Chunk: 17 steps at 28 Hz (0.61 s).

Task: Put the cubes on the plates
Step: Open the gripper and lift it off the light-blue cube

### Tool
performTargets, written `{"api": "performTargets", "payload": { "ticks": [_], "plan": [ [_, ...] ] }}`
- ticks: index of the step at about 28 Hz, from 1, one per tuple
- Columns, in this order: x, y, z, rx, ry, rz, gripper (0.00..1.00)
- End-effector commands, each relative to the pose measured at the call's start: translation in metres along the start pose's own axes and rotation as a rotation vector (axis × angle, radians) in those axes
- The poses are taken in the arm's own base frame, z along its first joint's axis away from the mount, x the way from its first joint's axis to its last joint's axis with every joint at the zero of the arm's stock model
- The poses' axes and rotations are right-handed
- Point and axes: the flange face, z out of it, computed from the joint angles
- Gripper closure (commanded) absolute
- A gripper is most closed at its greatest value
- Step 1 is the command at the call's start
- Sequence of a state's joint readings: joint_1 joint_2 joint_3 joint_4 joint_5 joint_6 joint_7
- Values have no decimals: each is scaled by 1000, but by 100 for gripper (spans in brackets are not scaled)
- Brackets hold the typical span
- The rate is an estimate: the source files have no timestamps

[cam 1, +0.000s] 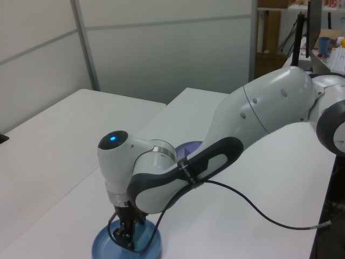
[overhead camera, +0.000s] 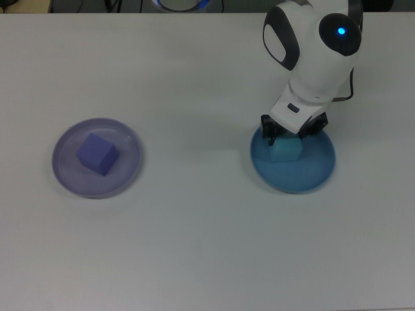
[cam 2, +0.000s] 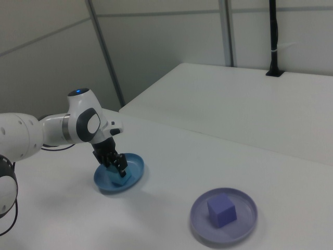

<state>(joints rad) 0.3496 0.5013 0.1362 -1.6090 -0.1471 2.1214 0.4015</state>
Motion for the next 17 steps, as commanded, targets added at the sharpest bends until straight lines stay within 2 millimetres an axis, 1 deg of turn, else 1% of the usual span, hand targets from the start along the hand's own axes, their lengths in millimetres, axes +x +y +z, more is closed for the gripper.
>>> {"api": "performTargets", "payload": {
  "ticks": [1,6,7,10,11,12,14,17],
  "plan": [
    [0,3,-31,-5,42,21,0],
    [-6,8,-75,5,77,31,0],
    [-9,11,-93,2,84,35,0],
    [-16,18,-126,7,110,47,0],
    [-18,25,-135,7,112,58,0],
    [-24,33,-154,6,111,74,0],
    [-30,48,-177,4,115,91,0],
    [-40,79,-212,-2,125,135,0]
  ]
}}
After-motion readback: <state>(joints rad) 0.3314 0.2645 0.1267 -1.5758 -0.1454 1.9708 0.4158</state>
